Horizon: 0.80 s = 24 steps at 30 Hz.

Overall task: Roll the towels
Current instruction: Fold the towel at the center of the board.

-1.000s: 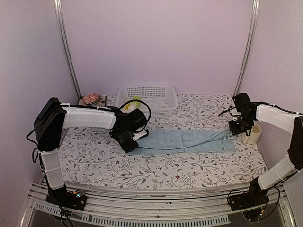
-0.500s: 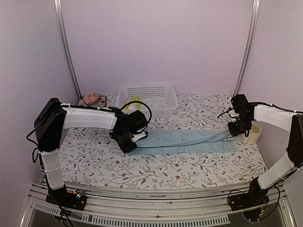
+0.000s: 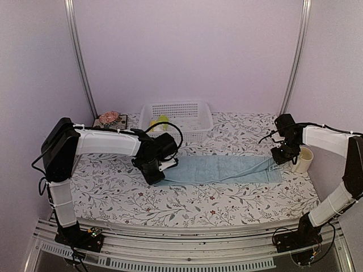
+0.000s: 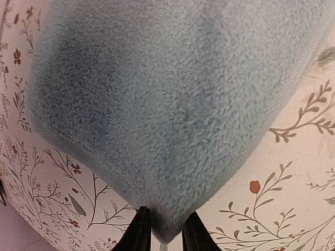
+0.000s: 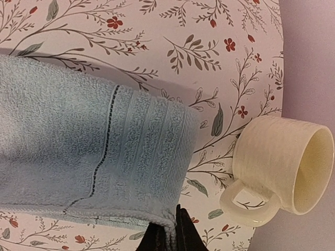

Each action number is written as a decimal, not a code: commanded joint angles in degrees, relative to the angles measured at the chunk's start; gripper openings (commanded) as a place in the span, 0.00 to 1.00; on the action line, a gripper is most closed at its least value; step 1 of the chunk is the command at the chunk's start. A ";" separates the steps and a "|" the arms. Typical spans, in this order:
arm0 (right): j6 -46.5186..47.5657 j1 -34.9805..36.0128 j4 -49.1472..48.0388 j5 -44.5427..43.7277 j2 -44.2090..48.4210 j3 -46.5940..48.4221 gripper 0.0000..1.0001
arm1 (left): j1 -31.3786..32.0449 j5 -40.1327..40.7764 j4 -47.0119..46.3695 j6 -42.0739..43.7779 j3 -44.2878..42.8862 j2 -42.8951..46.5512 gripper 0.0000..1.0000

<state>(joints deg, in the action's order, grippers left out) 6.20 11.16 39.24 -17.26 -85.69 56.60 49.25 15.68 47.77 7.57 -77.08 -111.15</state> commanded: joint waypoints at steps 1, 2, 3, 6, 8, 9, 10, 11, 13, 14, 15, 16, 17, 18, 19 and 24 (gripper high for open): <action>0.39 0.51 0.48 0.56 -0.66 -0.07 0.12 | 0.83 -1.79 1.34 -0.03 -0.50 -0.51 0.28; 0.40 0.53 0.44 0.62 -0.62 -0.01 0.15 | 0.86 -2.25 1.51 -0.08 -0.68 -0.38 0.31; 0.40 0.53 0.42 0.69 -0.62 0.06 0.17 | 0.88 -2.68 1.81 -0.30 -0.78 -0.24 0.36; 0.48 0.70 0.57 1.02 -0.17 0.04 0.30 | 1.00 -4.10 2.80 -0.41 -0.73 0.93 0.44; 0.57 0.73 0.59 1.45 0.41 0.04 0.37 | 0.95 -3.51 3.01 -0.42 -0.42 1.91 0.50; 0.64 0.71 0.57 1.47 0.66 0.08 0.40 | 1.01 -3.05 3.03 -0.44 -0.36 2.36 0.54; 0.58 0.71 0.55 1.52 1.00 0.08 0.45 | 0.95 -2.60 2.97 -0.23 -0.52 2.80 0.58; 0.53 0.71 0.42 1.59 1.41 0.09 0.50 | 0.81 -2.25 3.10 -0.13 -0.90 3.13 0.60; 0.03 0.71 0.17 1.50 2.39 0.00 0.63 | 0.48 -2.53 3.10 0.00 -2.41 3.80 0.64; -0.22 0.71 0.06 1.11 3.08 -0.07 0.69 | 0.17 -2.78 3.05 0.02 -3.17 4.08 0.65; -0.57 0.59 -0.04 0.89 3.85 -0.11 0.75 | -0.12 -2.95 3.03 -0.02 -4.10 4.36 0.67; -0.77 0.43 -0.20 0.69 4.63 -0.12 0.79 | -0.33 -3.20 2.91 -0.04 -4.84 4.56 0.68; -1.11 0.04 -0.22 0.57 5.32 -0.05 0.83 | -0.67 -3.34 2.70 -0.03 -5.57 4.70 0.70; -1.39 -0.53 -0.12 0.62 5.96 0.21 0.85 | -0.83 -3.31 2.60 -0.03 -6.26 4.65 0.71; -1.57 -1.12 0.12 0.86 6.50 0.72 0.86 | -1.05 -3.15 2.36 -0.10 -6.80 4.51 0.72; -1.82 -2.04 1.26 3.95 10.26 4.38 0.87 | -1.48 -2.61 2.15 -1.04 -9.21 2.39 0.74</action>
<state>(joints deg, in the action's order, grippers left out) 5.30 9.69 40.07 -15.66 -78.96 57.36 48.56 13.04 50.06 7.29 -84.42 -108.16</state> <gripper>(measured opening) 0.873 0.739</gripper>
